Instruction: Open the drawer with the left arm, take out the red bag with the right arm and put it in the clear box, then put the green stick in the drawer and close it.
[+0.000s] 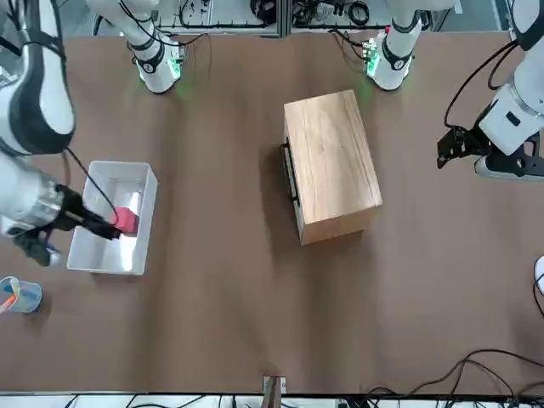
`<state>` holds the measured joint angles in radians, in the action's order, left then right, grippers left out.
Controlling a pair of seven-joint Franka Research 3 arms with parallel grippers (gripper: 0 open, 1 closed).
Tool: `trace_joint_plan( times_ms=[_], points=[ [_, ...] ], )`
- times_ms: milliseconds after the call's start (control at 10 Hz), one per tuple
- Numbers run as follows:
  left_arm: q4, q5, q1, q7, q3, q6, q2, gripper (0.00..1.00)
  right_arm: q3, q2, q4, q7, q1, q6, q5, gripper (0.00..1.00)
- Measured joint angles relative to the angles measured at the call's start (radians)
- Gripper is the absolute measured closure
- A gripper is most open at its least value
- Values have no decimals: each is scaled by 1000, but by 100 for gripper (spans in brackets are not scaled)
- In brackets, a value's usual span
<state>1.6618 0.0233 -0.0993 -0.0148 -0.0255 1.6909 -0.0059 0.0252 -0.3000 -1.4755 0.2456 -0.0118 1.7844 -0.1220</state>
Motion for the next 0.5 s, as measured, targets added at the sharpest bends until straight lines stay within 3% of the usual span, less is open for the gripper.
trace_joint_plan(
  times_ms=[300, 500],
  points=[
    [-1, 0, 0, 0, 0, 0, 1, 0, 0, 99, 33, -305, 56, -15, 94, 0],
    [-2, 0, 0, 0, 0, 0, 1, 0, 0, 173, 27, -377, 96, -119, 99, 0]
  ],
)
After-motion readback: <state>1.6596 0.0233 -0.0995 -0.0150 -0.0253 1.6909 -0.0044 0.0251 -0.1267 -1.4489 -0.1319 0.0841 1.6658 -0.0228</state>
